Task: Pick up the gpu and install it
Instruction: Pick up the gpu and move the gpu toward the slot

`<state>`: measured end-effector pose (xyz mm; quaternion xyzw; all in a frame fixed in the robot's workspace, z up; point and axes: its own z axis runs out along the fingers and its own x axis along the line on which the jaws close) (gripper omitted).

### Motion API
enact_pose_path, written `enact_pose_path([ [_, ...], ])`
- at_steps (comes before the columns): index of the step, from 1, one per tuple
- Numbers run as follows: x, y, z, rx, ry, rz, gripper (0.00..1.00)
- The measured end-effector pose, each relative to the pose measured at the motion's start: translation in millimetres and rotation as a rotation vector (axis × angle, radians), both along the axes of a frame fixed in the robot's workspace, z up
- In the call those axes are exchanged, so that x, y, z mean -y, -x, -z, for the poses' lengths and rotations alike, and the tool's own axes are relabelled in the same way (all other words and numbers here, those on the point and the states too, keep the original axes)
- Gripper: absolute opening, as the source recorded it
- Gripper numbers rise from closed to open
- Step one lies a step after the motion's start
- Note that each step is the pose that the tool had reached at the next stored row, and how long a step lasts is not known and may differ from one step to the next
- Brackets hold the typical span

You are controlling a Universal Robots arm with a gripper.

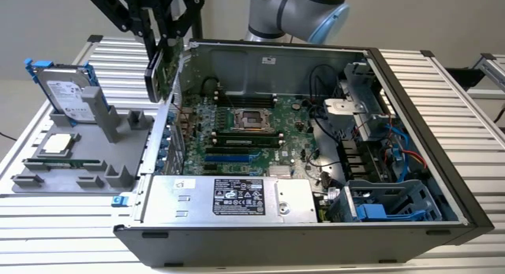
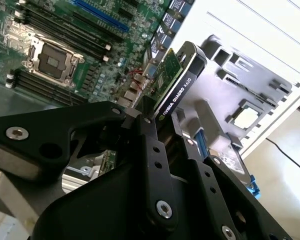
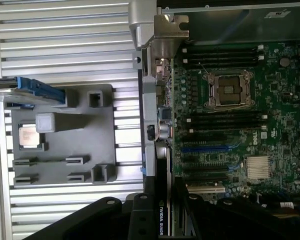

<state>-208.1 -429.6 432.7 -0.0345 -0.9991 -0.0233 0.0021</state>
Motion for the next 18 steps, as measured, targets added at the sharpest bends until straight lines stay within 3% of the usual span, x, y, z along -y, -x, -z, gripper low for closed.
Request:
enact_pose_path([
  [18, 0.0, -12.7, 0.0, -0.0007, 0.0000, 0.000, 0.00],
])
